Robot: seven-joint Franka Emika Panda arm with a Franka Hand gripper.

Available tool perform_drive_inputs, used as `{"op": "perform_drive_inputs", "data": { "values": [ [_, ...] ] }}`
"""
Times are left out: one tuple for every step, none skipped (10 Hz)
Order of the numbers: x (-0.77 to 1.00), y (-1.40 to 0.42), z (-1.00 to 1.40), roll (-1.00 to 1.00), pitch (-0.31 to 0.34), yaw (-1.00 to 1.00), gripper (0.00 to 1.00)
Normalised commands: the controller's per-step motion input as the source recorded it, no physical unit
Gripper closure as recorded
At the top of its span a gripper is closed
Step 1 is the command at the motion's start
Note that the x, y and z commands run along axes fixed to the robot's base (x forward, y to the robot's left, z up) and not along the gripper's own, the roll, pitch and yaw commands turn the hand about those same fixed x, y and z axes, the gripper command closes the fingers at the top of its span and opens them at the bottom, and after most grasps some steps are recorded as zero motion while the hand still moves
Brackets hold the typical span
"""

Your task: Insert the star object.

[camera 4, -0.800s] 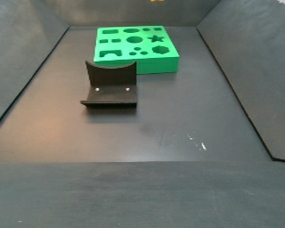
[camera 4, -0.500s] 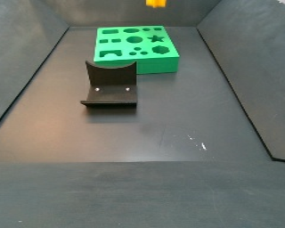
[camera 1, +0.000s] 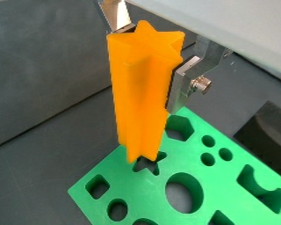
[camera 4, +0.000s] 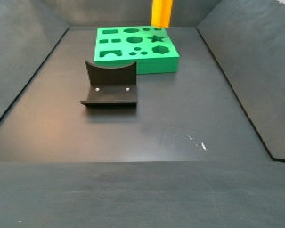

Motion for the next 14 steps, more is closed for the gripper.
{"op": "perform_drive_inputs", "data": {
  "values": [
    [0.00,0.01,-0.31,0.02,0.000,0.00,1.00],
    [0.02,0.01,-0.33,0.00,0.000,0.00,1.00],
    [0.14,0.00,-0.30,0.02,0.017,-0.05,1.00],
    [0.20,0.01,-0.30,0.01,0.044,-0.14,1.00],
    [0.22,0.03,-0.29,0.03,0.063,-0.19,1.00],
    [0.20,0.04,-0.28,0.03,0.071,-0.21,1.00],
    [0.21,0.06,-0.27,0.03,0.084,-0.21,1.00],
    [0.18,0.06,-0.26,0.04,0.083,-0.25,1.00],
    [0.14,0.07,-0.24,0.03,0.083,-0.35,1.00],
    [0.05,0.08,-0.23,0.02,0.081,-0.48,1.00],
    [0.02,0.09,-0.24,0.03,0.084,-0.53,1.00],
    [0.00,0.08,-0.25,0.07,0.097,-0.57,1.00],
    [0.02,0.07,-0.24,0.07,0.107,-0.51,1.00],
    [0.06,0.03,-0.19,0.05,0.091,-0.32,1.00]
  ]
}}
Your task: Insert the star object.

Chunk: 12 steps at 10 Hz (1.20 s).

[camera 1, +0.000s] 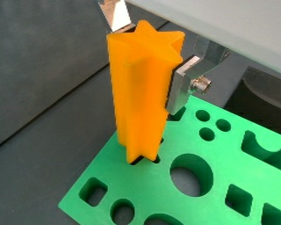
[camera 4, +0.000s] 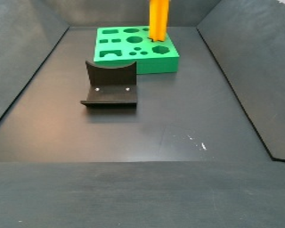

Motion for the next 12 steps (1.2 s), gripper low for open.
{"op": "perform_drive_inputs", "data": {
  "values": [
    [0.00,0.00,-0.10,0.00,0.013,-0.10,1.00],
    [0.00,0.00,-0.03,0.00,0.000,0.00,1.00],
    [0.10,0.00,-0.13,0.04,0.036,-0.15,1.00],
    [0.09,0.00,-0.14,0.06,0.054,-0.39,1.00],
    [0.22,0.00,-0.20,0.11,0.099,-0.48,1.00],
    [0.34,0.00,-0.23,0.13,0.117,-0.46,1.00],
    [0.37,0.00,-0.26,0.18,0.143,-0.30,1.00],
    [0.24,0.00,-0.36,0.18,0.099,-0.04,1.00],
    [0.00,0.00,-0.42,0.18,0.004,0.07,1.00],
    [-0.08,0.00,-0.45,0.11,-0.064,0.30,1.00],
    [-0.08,0.00,-0.41,0.10,-0.060,0.33,1.00],
    [0.00,0.00,-0.35,0.11,-0.011,0.29,1.00]
  ]
}}
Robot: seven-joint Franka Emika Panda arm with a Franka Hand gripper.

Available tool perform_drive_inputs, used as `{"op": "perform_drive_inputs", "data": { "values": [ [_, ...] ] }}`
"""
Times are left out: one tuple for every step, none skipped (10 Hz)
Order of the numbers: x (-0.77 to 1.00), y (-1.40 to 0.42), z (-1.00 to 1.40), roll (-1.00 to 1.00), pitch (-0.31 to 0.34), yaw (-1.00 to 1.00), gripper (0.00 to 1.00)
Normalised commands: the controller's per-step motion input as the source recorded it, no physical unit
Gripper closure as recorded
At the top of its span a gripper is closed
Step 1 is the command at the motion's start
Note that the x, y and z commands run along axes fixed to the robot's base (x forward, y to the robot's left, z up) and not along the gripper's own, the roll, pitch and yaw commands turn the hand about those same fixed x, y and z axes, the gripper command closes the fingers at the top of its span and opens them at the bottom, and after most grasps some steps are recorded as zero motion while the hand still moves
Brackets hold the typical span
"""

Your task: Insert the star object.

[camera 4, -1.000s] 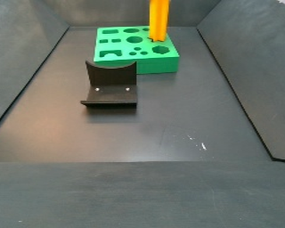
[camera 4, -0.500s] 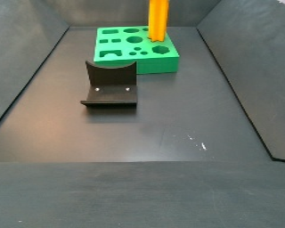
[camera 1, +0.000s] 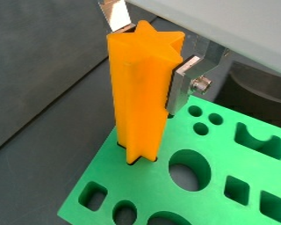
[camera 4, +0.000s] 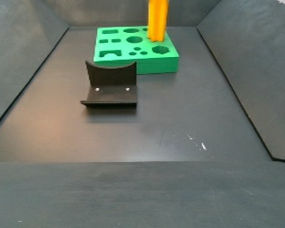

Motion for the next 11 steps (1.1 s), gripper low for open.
{"op": "perform_drive_inputs", "data": {
  "values": [
    [0.00,0.00,-0.31,0.13,0.000,0.28,1.00],
    [0.00,0.00,-0.31,0.14,0.000,0.27,1.00],
    [0.01,-0.01,-0.37,0.06,0.000,0.05,1.00],
    [0.10,-0.03,-0.45,0.02,0.000,0.00,1.00],
    [0.11,-0.01,-0.47,0.00,-0.016,-0.05,1.00],
    [0.12,0.00,-0.43,0.00,-0.020,-0.11,1.00],
    [0.07,0.00,-0.39,0.00,-0.014,-0.09,1.00],
    [0.05,0.00,-0.40,0.00,-0.010,-0.06,1.00],
    [0.00,0.00,-0.39,0.00,-0.009,-0.03,1.00],
    [0.00,0.00,-0.24,0.00,0.000,-0.04,1.00],
    [0.00,0.00,0.00,0.00,0.000,0.00,1.00]
  ]
}}
